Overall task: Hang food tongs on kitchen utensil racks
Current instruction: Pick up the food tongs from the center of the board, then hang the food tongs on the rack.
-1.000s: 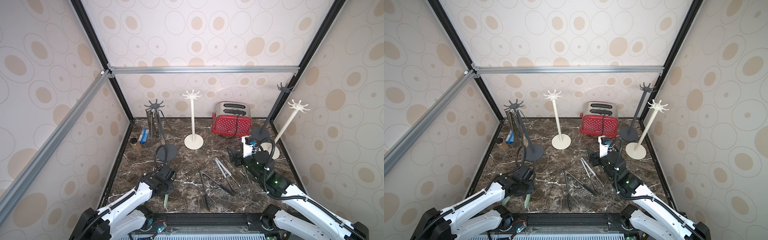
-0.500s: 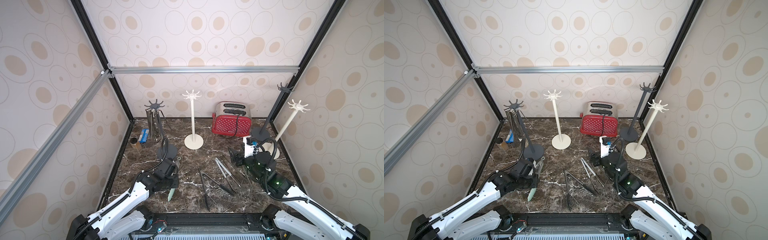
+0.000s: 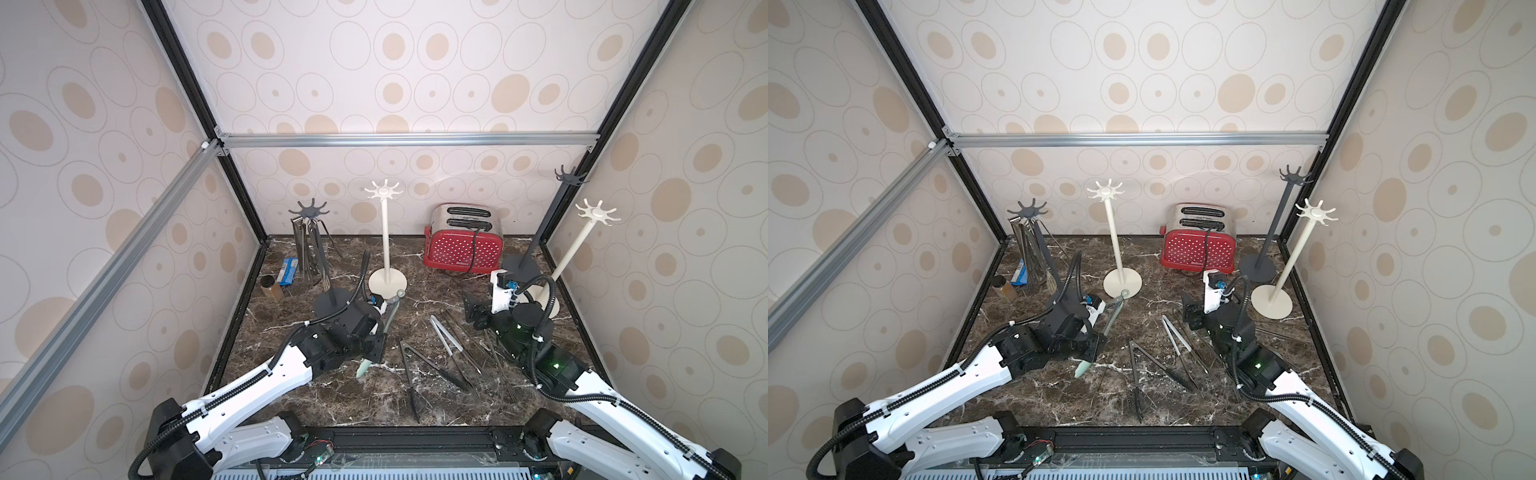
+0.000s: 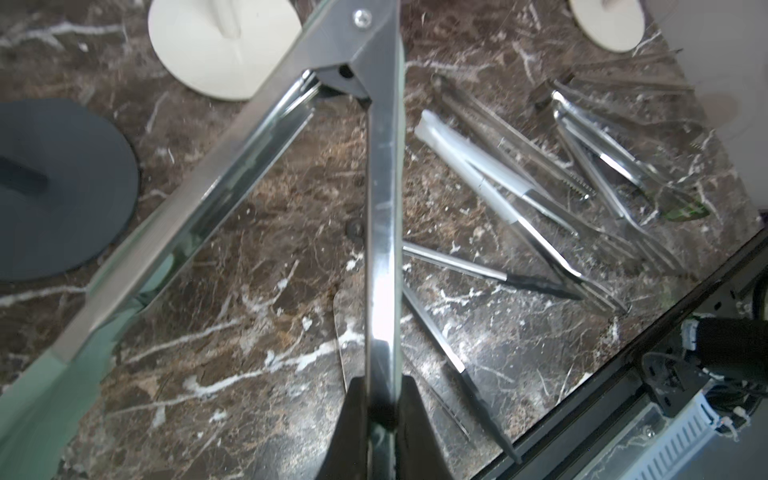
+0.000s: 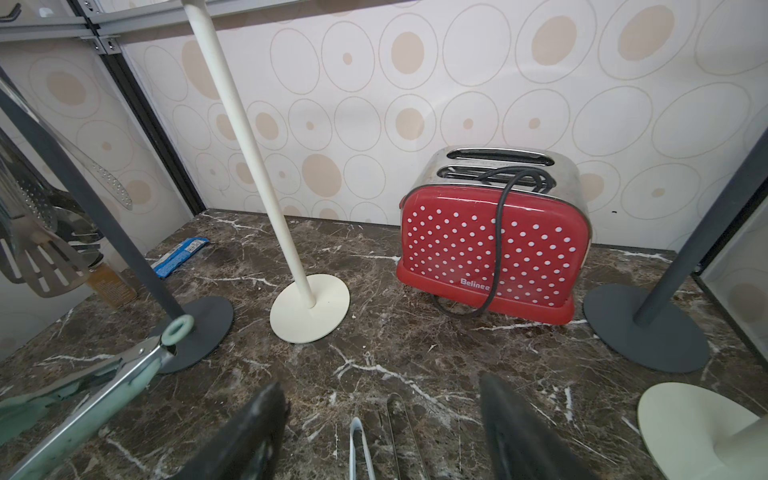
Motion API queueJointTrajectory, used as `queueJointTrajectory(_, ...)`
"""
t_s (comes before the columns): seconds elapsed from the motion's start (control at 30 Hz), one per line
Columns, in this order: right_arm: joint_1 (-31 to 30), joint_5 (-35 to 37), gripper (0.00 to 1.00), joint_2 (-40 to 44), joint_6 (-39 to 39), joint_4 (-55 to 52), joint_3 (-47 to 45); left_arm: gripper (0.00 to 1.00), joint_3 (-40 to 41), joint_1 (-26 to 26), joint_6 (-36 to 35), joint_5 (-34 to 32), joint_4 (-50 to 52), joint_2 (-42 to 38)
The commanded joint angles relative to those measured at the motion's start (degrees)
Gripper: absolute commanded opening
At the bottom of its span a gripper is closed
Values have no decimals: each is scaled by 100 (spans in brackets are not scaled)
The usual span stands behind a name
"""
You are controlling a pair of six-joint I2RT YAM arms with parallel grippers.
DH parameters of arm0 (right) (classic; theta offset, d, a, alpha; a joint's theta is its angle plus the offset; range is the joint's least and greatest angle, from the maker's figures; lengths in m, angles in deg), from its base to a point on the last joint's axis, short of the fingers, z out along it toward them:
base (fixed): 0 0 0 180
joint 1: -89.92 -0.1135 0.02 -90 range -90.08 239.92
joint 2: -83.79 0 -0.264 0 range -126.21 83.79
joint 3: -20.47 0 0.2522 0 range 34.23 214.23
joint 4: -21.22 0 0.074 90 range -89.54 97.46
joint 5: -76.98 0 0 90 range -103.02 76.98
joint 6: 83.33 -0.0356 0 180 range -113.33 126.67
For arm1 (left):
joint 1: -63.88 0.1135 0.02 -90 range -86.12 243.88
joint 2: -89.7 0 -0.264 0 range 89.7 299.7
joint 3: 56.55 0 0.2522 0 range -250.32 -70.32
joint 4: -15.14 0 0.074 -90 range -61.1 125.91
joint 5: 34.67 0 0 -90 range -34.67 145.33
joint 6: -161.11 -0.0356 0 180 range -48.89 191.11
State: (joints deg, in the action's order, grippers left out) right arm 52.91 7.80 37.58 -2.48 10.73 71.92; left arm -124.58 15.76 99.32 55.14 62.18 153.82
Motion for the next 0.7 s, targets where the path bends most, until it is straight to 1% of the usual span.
queueJointTrajectory(0.0, 10, 388, 76, 115, 141, -191, 176, 0, -518, -73, -313, -512, -354, 90)
queueJointTrajectory(0.13, 86, 557, 75, 223, 176, -365, 195, 0, -797, -124, -378, -1003, -708, 216)
queueJointTrajectory(0.3, 314, 549, 74, 375, 172, -608, 203, 0, -1249, -207, -650, -1596, -919, 435)
queueJointTrajectory(0.47, 656, 261, 74, 481, 141, -839, 205, 0, -1645, -218, -790, -2189, -1139, 606)
queueJointTrajectory(0.53, 780, 123, 74, 499, 166, -918, 208, 0, -1750, -216, -737, -2420, -1280, 660)
queueJointTrajectory(0.67, 927, -115, 73, 484, 324, -1071, 270, 0, -1859, -215, -545, -2653, -1620, 822)
